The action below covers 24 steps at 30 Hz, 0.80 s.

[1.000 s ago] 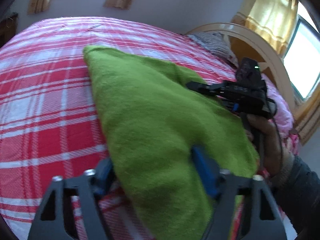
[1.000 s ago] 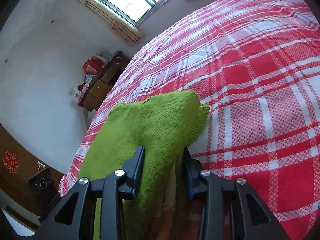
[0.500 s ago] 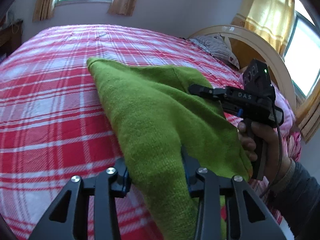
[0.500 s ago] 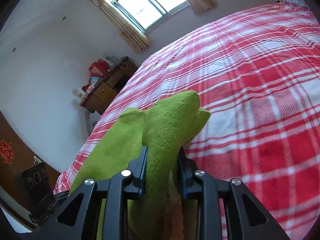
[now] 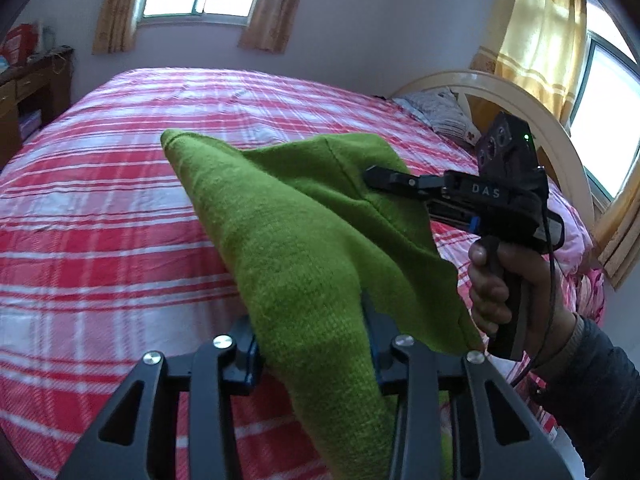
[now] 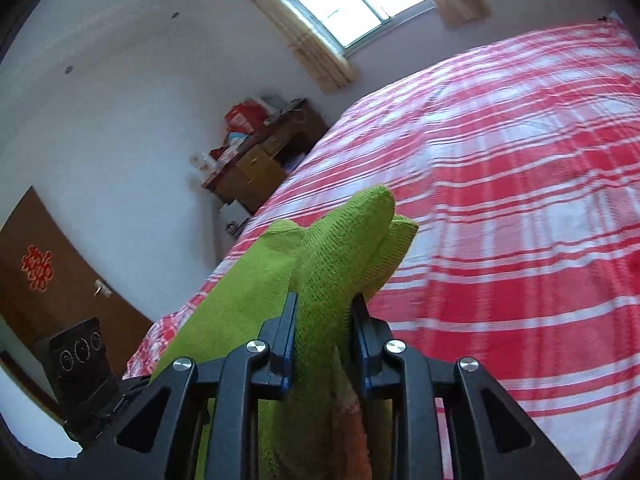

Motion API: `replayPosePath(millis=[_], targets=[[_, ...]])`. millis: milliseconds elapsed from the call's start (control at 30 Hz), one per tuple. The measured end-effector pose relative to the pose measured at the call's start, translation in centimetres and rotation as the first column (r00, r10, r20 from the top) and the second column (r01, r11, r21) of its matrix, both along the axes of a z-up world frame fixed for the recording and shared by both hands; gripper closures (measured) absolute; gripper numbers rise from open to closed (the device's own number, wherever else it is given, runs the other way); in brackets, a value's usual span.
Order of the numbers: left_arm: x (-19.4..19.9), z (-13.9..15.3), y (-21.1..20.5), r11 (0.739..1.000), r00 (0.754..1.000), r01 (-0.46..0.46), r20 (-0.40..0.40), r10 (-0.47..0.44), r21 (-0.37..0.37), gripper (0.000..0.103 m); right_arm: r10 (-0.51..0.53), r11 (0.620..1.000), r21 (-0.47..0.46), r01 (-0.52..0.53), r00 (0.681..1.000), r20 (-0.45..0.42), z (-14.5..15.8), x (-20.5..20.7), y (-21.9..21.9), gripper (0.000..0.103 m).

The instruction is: Fold small clothes

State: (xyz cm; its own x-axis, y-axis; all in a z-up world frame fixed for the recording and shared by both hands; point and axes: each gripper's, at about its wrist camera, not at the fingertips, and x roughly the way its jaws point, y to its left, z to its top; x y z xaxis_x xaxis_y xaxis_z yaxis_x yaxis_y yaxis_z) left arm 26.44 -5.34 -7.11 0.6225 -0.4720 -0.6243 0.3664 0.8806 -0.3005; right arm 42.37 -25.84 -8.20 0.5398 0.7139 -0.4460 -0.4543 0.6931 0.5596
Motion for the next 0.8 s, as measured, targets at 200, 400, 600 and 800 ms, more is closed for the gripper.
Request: replayPosePath(millis=[200, 400, 600, 800], targets=[[-1.6, 0.2, 3.0, 0.998, 0.998, -0.068, 0.012, 0.068, 0.004, 0.063, 0.065, 0.998, 0.014, -0.065, 0.998, 0.008, 0.1, -0.2, 4.4, 0.079], [-2.9, 0.0, 5.5, 0.993, 0.992, -0.122, 0.014, 0.122, -0.004, 0.063, 0.119, 0.993, 0.027, -0.119, 0.993, 0.003, -0.2, -0.4, 8.0, 0.079], [-3.6, -0.2, 8.0, 0.986, 0.986, -0.167, 0.02, 0.167, -0.011, 0.063, 0.166, 0.986, 0.027, -0.166, 0.986, 0.002, -0.4, -0.3, 11.0, 0.079], [-4.4, -0.5, 10.6, 0.978, 0.978, -0.208, 0.021, 0.209, -0.028, 0.063, 0.206, 0.978, 0.026, -0.206, 0.979, 0.0, -0.6, -0.4, 14.2, 0.079]])
